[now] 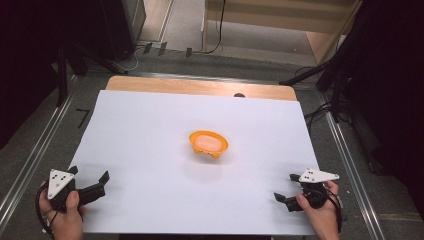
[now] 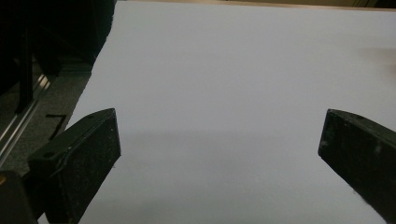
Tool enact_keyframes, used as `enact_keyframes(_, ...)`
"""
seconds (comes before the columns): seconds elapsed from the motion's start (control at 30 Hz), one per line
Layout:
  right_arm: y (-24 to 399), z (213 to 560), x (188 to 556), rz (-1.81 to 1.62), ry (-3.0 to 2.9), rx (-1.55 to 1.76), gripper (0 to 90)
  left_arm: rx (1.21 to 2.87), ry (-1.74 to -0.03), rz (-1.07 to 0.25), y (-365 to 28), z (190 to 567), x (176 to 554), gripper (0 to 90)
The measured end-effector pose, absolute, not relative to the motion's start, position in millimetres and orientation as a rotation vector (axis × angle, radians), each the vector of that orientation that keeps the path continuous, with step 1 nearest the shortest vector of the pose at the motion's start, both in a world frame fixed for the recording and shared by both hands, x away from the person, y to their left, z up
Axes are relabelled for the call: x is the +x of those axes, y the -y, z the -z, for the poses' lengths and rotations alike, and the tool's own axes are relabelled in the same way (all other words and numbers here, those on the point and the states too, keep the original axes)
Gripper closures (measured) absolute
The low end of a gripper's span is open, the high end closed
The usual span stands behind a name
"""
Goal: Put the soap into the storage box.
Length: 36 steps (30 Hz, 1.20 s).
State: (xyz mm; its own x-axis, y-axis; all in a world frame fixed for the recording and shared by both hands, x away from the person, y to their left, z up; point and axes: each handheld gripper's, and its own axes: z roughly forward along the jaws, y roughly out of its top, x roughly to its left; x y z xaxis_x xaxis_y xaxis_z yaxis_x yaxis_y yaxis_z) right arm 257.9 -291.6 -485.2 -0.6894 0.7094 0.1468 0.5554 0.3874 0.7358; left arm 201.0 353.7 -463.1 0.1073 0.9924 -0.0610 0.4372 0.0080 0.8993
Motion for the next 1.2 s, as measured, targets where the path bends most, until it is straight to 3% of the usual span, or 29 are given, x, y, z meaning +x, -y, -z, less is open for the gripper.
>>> enact_keyframes(0.5,324,489,241,-1.198,-2.32,1.221,5.9,1.556,-1.451,-0.846,-354,463,201,0.0)
enact_keyframes(1.2,335,492,232,-1.246,-2.214,1.29,8.9,1.553,-1.447,-0.84,-355,463,200,0.0)
